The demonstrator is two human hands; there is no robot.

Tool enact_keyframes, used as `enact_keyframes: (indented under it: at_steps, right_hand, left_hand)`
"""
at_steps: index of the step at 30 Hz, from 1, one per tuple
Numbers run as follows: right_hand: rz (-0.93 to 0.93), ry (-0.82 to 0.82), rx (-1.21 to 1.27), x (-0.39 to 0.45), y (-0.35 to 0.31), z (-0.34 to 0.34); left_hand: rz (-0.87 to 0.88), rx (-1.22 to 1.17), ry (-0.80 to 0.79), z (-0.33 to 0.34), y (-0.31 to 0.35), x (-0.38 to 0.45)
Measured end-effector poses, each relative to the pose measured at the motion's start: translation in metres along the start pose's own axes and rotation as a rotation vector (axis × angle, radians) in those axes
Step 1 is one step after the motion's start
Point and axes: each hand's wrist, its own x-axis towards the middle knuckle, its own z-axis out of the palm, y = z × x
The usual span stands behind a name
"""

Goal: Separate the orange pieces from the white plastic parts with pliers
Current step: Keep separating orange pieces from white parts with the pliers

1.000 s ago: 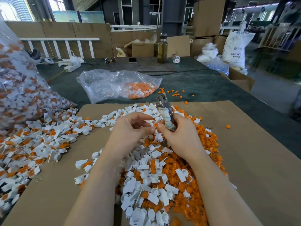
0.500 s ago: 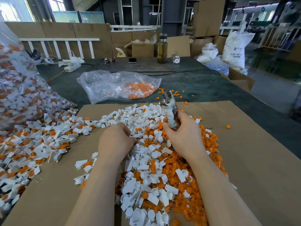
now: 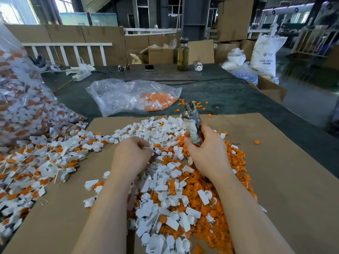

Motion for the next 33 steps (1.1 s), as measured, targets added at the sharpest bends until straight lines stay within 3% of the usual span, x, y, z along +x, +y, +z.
enact_keyframes:
  at_steps: [2,10,17,23,33]
  right_hand:
    - [-0.003,0.006,0.011,0.000,0.000,0.000]
    - [-0.033,0.004,0.002,-0.001,0.000,0.000]
    - [-0.036,0.008,-0.001,0.000,0.001,0.001]
    - [-0.035,0.001,-0.011,0.000,0.001,0.001]
    - [-0.017,0.004,0.019,-0.001,-0.001,-0.001]
  left_hand:
    - [0.009,-0.076,-0.011,-0.001,0.001,-0.002]
    - [0.048,-0.013,-0.085,0.002,0.002,-0.001]
    - [0.009,0.071,-0.026,0.007,0.007,0.000]
    - [-0.056,0.347,-0.082,0.004,0.006,-0.005]
    - [-0.031,0.203,-0.083,0.006,0.012,-0.008]
